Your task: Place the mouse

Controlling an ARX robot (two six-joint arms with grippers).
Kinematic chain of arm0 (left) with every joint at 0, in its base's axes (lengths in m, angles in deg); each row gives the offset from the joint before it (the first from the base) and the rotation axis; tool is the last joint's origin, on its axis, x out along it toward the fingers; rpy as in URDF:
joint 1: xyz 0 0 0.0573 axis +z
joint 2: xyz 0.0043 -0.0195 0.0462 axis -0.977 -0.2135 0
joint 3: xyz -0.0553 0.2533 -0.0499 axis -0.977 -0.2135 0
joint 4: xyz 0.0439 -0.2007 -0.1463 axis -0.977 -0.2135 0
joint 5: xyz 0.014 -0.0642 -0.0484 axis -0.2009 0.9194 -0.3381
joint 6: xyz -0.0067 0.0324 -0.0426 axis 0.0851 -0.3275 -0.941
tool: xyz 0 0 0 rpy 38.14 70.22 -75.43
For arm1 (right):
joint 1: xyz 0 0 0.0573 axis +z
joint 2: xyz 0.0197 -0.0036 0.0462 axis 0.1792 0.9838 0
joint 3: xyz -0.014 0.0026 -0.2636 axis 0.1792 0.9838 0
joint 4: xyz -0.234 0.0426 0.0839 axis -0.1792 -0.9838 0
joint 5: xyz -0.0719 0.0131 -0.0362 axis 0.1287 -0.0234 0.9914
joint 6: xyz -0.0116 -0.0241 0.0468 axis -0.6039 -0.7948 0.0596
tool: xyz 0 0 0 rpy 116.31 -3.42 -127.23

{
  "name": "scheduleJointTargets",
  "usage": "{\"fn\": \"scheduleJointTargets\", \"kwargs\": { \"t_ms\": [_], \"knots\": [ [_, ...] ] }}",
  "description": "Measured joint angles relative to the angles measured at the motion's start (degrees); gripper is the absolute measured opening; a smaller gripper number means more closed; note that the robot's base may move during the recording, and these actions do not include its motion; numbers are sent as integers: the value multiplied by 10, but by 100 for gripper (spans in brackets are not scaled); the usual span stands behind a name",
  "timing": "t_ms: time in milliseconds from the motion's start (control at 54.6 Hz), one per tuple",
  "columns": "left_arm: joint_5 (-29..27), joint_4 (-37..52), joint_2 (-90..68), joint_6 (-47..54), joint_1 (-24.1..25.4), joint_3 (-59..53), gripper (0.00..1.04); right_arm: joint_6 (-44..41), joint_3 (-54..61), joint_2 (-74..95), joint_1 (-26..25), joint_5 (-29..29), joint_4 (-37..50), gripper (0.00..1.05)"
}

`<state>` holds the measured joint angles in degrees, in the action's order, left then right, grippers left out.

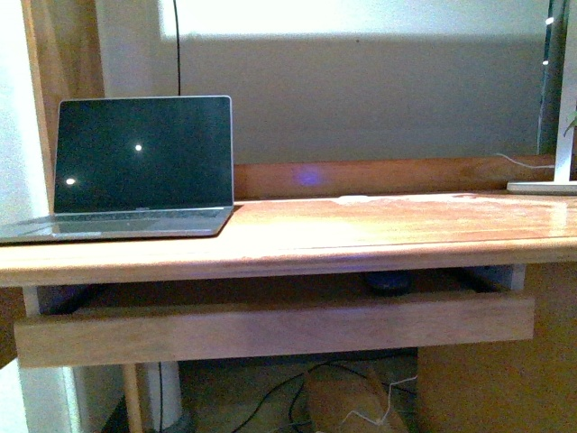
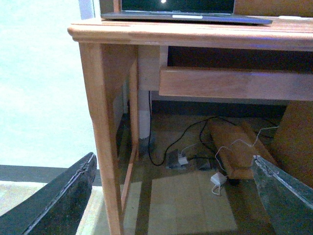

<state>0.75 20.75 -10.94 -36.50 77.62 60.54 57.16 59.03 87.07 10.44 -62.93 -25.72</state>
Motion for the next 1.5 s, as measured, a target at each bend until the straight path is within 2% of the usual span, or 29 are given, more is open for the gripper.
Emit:
{"fn": "scheduleJointTargets", "kwargs": {
  "t_ms": [147, 220, 257, 330, 495, 623, 715, 825, 1045, 1503],
  "knots": [
    [4, -3, -2, -1, 1, 1, 97, 0, 0, 0, 0, 0, 0, 97],
    [62, -116, -76, -23, 10, 50, 97, 0, 0, 0, 0, -1, 0, 97],
    [81, -118, -127, -11, 20, 58, 97, 0, 0, 0, 0, 0, 0, 97],
    [131, -57, -221, 40, 67, 74, 97, 0, 0, 0, 0, 0, 0, 97],
    [180, 116, -408, 181, 129, 121, 97, 0, 0, 0, 0, 0, 0, 97],
    [200, 246, -551, 320, 129, 159, 97, 0, 0, 0, 0, 0, 0, 97],
    [224, 359, -675, 464, 110, 192, 97, 0, 0, 0, 0, 0, 0, 97],
    [253, 436, -772, 583, 93, 220, 97, 0, 0, 0, 0, 0, 0, 97],
    [279, 518, -930, 742, 78, 293, 97, 0, 0, 0, 0, 0, 0, 97],
    [330, 553, -1134, 838, 51, 463, 97, 0, 0, 0, 0, 0, 0, 97]
  ]
}}
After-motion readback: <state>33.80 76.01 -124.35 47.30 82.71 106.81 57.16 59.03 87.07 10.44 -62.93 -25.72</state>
